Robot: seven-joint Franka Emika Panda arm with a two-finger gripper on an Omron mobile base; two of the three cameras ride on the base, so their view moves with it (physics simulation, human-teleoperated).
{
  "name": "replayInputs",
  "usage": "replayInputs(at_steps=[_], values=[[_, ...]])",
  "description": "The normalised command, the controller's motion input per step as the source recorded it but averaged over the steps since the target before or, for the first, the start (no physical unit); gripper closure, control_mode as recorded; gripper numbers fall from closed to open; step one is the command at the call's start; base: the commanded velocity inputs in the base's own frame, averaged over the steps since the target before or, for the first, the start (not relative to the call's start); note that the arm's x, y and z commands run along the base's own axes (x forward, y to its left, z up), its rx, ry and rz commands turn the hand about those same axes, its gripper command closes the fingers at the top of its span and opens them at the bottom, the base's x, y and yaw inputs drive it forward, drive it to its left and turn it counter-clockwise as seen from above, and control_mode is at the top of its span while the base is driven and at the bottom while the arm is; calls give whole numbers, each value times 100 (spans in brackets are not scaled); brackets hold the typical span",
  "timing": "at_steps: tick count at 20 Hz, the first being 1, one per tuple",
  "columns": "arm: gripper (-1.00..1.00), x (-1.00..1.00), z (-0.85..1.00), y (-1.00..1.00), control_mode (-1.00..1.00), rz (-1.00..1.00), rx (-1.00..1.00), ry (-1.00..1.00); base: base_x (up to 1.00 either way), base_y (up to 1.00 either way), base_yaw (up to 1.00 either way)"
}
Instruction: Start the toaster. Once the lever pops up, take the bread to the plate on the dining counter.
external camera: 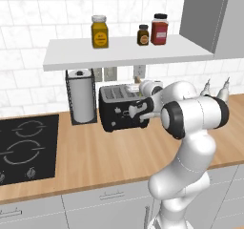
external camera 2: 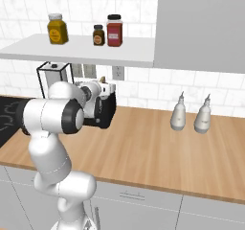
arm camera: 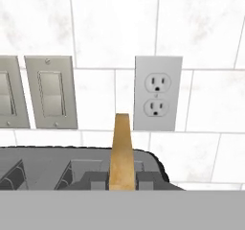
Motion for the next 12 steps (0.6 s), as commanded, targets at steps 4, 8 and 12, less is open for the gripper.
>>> replayInputs(at_steps=[4,8,12], values=[[100,0,1,2,-100,0,0,0,0,0,0],[100,0,21,5,-100,0,0,0,0,0,0],[100,0,9,14,-100,0,0,-2,0,0,0]])
